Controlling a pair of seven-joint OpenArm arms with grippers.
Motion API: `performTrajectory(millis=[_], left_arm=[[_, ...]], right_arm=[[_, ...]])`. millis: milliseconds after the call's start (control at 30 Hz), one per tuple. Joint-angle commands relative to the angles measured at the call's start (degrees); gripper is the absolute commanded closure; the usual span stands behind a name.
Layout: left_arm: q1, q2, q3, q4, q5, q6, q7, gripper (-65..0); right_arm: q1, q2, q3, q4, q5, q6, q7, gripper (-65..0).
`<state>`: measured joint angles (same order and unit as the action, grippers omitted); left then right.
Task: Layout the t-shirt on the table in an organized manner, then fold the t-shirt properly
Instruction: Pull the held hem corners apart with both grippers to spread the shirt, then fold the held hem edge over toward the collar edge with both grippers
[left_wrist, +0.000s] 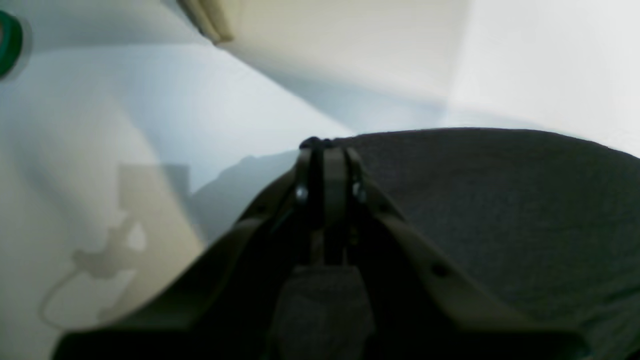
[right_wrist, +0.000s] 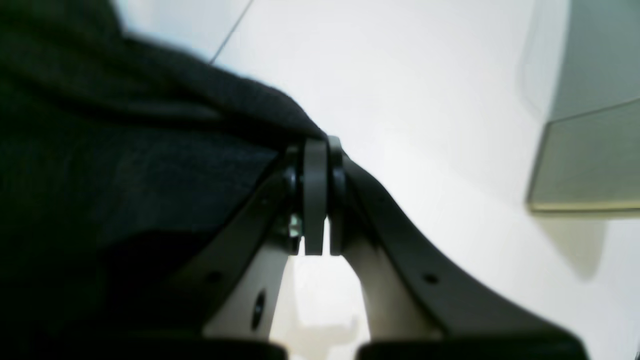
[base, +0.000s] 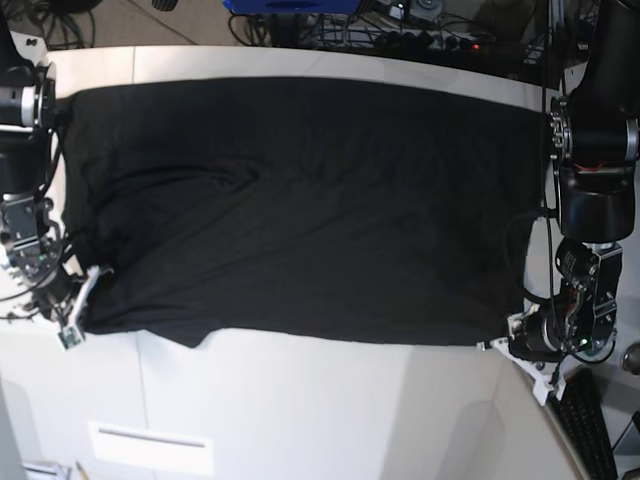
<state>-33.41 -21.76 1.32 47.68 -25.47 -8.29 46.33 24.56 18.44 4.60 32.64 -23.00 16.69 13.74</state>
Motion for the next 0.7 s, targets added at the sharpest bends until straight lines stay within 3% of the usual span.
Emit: performTrajectory(millis=[0,467,667], left_arm=[[-1.71,-0.79,-0.22,0.98,-0.06,0.07,-0.83,0.0],[1.01,-0.79,-0.31,1.15,-0.15,-0.01,-0.83,0.0],[4.97,-1.41,-0.84,6.17,-0.24,-0.01,-0.74,0.0]], right_arm=[[2.04,1.48,0.01,0.81,0.37,-0.73,1.34,0.0],[-0.78,1.92,0.01,0.63,0.28,-0.73,1.34,0.0],[-1.57,3.41,0.45,0.81,0.28,-0.73,1.34,0.0]])
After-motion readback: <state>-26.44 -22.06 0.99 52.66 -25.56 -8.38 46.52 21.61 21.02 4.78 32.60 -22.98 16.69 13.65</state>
